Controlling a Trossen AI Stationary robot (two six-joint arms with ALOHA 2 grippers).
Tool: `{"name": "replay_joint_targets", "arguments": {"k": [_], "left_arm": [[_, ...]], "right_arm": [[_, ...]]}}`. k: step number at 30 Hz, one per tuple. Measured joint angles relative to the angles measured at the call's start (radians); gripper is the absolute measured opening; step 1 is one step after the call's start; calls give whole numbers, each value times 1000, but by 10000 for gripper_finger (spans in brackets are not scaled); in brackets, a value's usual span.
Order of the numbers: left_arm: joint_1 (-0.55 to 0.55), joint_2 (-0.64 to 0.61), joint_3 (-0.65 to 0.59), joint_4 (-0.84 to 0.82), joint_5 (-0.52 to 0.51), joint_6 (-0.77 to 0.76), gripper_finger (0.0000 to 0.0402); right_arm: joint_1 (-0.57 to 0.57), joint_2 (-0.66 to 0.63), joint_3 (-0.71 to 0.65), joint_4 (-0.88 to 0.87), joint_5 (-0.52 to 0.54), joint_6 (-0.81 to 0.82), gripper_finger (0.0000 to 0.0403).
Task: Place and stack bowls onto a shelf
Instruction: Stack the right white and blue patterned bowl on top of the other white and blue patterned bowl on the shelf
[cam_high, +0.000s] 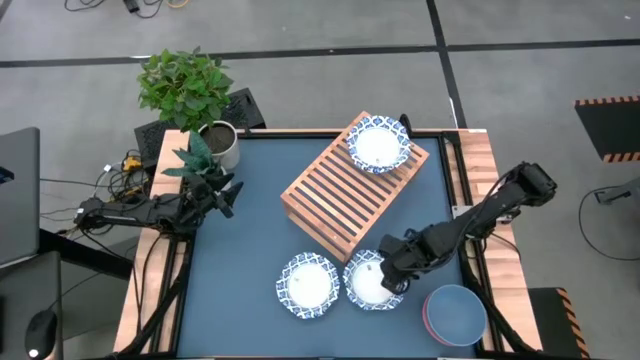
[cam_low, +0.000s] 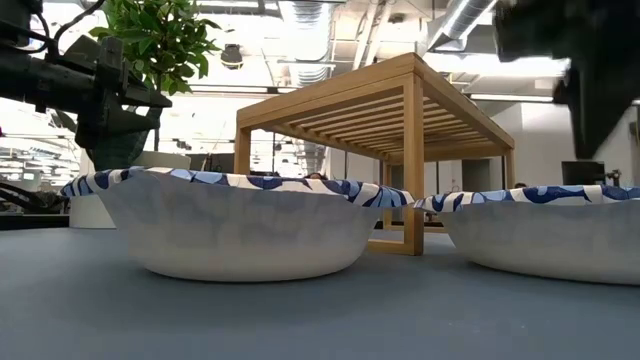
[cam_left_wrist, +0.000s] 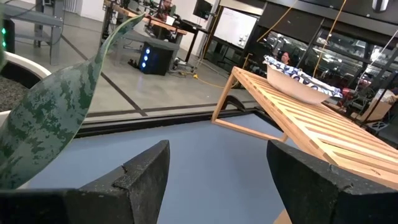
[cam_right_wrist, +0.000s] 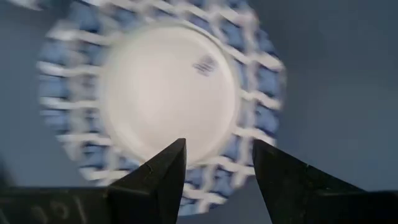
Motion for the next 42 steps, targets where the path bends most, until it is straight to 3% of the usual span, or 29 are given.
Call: {"name": "replay_joint_targets", "arguments": {"k": [7,18,25,42], "left_arm": [[0,0,0,0,0,0,253],[0,0,0,0,0,0,253],[0,0,0,0,0,0,253],[0,0,0,0,0,0,253]], "right_arm": [[91,4,59,223,-3,-201,209],[157,161,59,350,-47,-305,207],[163,244,58,335,-68,-298,207],[171,286,60,356,-50,-321,180]]}}
